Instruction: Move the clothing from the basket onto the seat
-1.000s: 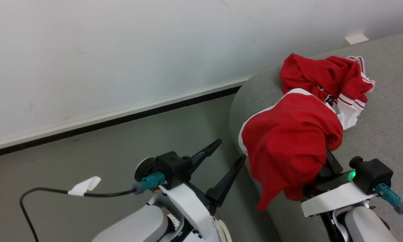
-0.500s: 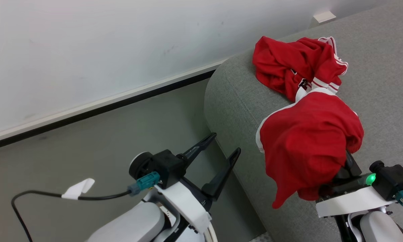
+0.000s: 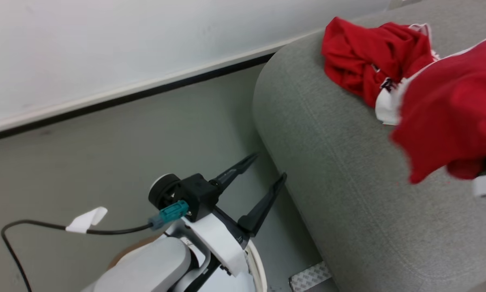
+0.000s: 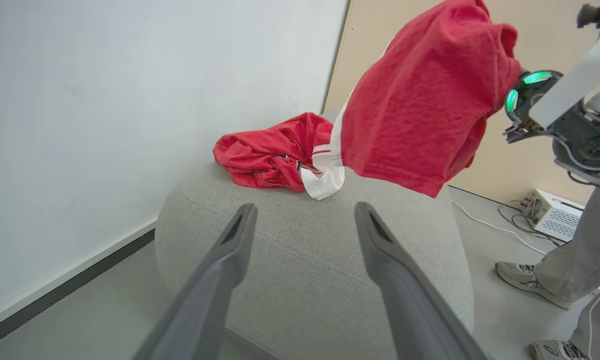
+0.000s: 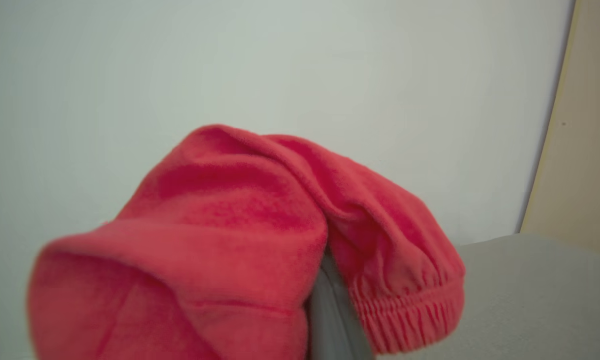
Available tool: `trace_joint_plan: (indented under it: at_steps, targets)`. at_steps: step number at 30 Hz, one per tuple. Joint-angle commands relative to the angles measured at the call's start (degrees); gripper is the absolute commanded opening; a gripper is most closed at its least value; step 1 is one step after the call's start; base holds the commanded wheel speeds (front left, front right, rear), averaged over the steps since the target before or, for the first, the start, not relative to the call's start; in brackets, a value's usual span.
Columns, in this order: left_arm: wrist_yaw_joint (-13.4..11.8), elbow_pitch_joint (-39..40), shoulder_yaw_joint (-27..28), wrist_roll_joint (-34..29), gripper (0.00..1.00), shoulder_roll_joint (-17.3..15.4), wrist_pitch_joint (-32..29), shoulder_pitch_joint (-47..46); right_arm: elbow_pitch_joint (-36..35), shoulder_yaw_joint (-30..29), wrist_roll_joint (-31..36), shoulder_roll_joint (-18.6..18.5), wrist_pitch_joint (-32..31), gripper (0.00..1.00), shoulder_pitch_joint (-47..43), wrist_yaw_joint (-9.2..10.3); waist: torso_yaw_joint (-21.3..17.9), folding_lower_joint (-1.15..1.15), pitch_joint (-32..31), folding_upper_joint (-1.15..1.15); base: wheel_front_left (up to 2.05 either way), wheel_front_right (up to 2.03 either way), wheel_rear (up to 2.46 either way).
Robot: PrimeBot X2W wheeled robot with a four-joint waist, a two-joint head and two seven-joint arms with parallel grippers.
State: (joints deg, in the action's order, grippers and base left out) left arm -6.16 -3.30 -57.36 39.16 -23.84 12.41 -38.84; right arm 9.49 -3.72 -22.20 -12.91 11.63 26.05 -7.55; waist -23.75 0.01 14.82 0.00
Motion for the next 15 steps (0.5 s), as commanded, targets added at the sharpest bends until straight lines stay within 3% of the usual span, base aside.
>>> trace_joint_plan:
  at_steps: [1,15]
  targets:
    - [0.06,0.45,0.21,-0.69,1.00,-0.54,-0.10,-0.66,0.29,-1.77,0.27,-1.33,-0.91,0.00,1.39,0.13,1.66,-0.01,2.02,0.00,0.00,0.00,0.00]
    - [0.57,3.68,1.84,-1.57,1.00,-4.29,-1.72,-4.59,11.01,-14.79,3.88,-11.36,-12.12,0.00,13.10,0.13,9.01,-0.01,13.46,0.00,0.00,0.00,0.00]
